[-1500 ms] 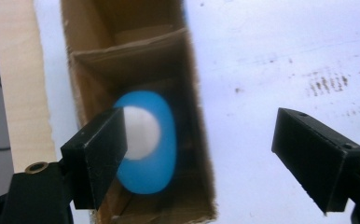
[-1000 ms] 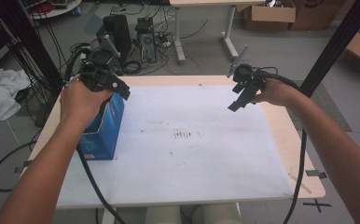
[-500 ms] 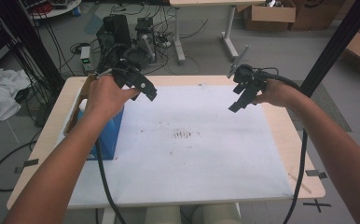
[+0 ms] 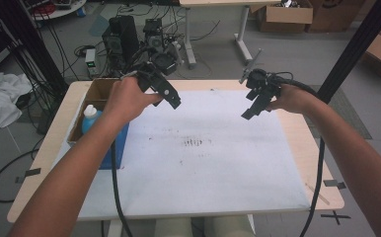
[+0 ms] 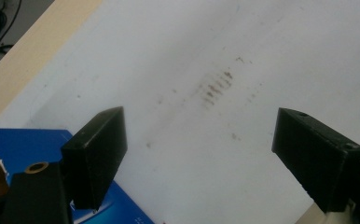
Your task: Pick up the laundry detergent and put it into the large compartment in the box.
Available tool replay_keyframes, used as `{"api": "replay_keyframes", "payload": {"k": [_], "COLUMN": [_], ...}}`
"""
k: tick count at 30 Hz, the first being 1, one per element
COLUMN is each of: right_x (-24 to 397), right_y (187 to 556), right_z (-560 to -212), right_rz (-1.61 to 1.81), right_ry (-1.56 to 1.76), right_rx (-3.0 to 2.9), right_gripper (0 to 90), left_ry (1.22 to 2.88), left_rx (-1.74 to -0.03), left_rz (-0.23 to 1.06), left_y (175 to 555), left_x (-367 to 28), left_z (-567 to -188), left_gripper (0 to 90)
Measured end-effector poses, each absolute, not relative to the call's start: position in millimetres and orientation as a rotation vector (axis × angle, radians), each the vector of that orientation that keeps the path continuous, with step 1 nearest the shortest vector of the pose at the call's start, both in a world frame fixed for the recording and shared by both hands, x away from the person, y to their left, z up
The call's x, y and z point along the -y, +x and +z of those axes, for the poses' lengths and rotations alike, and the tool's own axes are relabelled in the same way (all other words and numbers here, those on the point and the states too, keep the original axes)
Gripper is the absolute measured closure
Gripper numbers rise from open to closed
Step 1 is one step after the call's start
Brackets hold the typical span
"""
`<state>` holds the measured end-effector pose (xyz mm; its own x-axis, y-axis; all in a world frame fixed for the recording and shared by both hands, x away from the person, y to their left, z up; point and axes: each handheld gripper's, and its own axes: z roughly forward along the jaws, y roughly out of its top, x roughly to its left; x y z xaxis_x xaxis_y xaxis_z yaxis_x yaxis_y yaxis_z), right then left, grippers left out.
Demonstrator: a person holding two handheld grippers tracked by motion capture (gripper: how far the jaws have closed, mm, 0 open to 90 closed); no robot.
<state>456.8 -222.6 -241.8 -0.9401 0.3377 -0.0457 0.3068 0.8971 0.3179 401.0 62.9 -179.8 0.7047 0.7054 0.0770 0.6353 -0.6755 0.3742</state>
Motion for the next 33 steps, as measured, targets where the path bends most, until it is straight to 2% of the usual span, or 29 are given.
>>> {"api": "replay_keyframes", "payload": {"k": [23, 33], "right_x": [227.6, 228.8], "right_y": [462.0, 461.3], "right_z": [-245.8, -246.1], "right_rz": [0.463, 0.463], "right_ry": [0.531, 0.528], "right_rx": [-2.966, -2.965], "right_gripper": [18.0, 18.0], "left_ry": [2.754, 2.776], "left_rx": [-0.695, -0.649], "left_rz": [0.219, 0.215], "left_y": [389.9, 387.4], "left_x": [-5.7, 4.1], "left_z": [-199.3, -203.3], "left_gripper": [18.8, 19.2]}}
